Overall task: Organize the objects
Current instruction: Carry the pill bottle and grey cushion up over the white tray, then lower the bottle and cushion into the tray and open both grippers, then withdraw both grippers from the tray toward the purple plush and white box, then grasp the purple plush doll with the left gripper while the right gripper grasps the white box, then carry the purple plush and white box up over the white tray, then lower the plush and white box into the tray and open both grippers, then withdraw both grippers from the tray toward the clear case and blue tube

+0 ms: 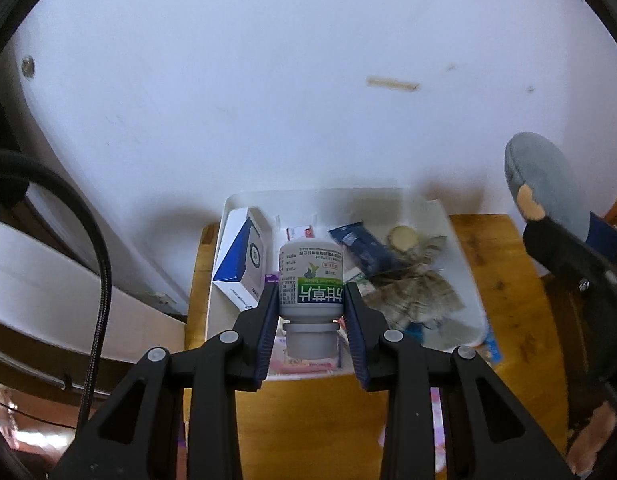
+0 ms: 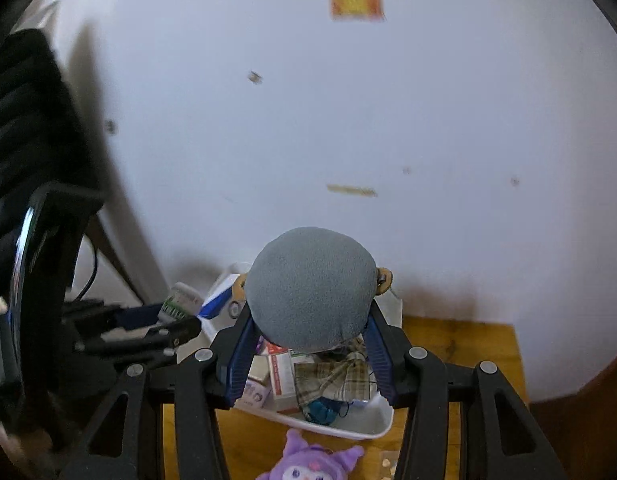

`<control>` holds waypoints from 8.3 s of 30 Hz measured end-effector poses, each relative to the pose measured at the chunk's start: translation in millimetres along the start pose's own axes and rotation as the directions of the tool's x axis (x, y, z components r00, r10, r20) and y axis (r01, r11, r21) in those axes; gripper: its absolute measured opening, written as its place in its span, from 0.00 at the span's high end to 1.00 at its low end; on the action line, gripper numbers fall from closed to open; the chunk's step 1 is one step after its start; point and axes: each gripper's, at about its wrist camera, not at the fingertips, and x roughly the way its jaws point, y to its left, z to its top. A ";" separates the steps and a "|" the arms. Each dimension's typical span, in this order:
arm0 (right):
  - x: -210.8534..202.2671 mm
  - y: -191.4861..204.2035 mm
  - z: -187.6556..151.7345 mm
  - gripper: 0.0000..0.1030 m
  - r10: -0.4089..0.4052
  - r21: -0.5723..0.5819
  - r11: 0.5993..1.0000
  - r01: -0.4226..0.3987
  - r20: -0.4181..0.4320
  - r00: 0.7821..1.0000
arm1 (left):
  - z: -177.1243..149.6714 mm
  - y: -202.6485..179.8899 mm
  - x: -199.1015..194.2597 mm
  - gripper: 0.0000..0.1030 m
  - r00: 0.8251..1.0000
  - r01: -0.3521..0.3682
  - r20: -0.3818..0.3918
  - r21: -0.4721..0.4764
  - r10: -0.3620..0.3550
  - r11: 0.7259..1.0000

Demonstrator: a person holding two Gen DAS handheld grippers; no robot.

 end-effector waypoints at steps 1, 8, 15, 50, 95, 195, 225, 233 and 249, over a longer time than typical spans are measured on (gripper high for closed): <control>8.3 -2.1 -0.1 0.50 -0.001 0.008 1.000 0.001 -0.014 1.000 | -0.3 0.7 9.2 0.66 1.000 -0.006 -0.010 -0.004 0.006 1.000; 83.4 -9.7 -22.6 0.47 -0.010 0.039 0.999 0.016 -0.161 0.987 | -5.5 7.6 71.6 0.66 0.995 -0.059 -0.082 -0.024 0.056 0.998; 121.9 -9.5 -48.2 0.41 0.032 0.035 0.999 -0.024 -0.250 0.968 | -10.4 12.3 92.3 0.60 0.993 -0.058 -0.105 -0.021 0.055 0.998; -49.3 9.5 -53.3 0.31 0.123 0.052 0.991 -0.120 -0.066 0.990 | -60.6 1.3 -59.4 0.27 0.999 -0.002 0.043 0.066 0.000 0.998; -145.1 -82.9 -195.0 0.25 0.008 0.198 0.980 0.000 -0.037 0.999 | -155.0 -76.0 -118.1 0.25 0.961 0.263 0.021 0.215 -0.274 0.940; -149.2 30.9 -21.5 0.60 0.013 -0.117 0.993 0.010 0.192 0.981 | -66.5 13.2 -186.6 0.21 0.953 0.091 0.249 0.301 -0.170 0.949; 116.9 -5.3 -9.9 0.45 -0.038 -0.019 0.999 0.035 -0.200 0.979 | -37.7 -19.5 43.7 0.17 0.993 0.114 -0.015 0.284 -0.115 0.952; 98.8 -2.8 -13.9 0.31 -0.034 -0.048 0.998 0.027 -0.143 0.989 | -35.4 -2.2 38.1 0.07 0.989 0.147 -0.013 0.247 -0.148 0.958; 51.6 -13.3 -15.0 0.31 -0.040 -0.009 0.999 0.039 -0.088 0.995 | -31.2 -13.7 -4.0 0.06 0.977 0.192 0.031 0.311 -0.212 0.931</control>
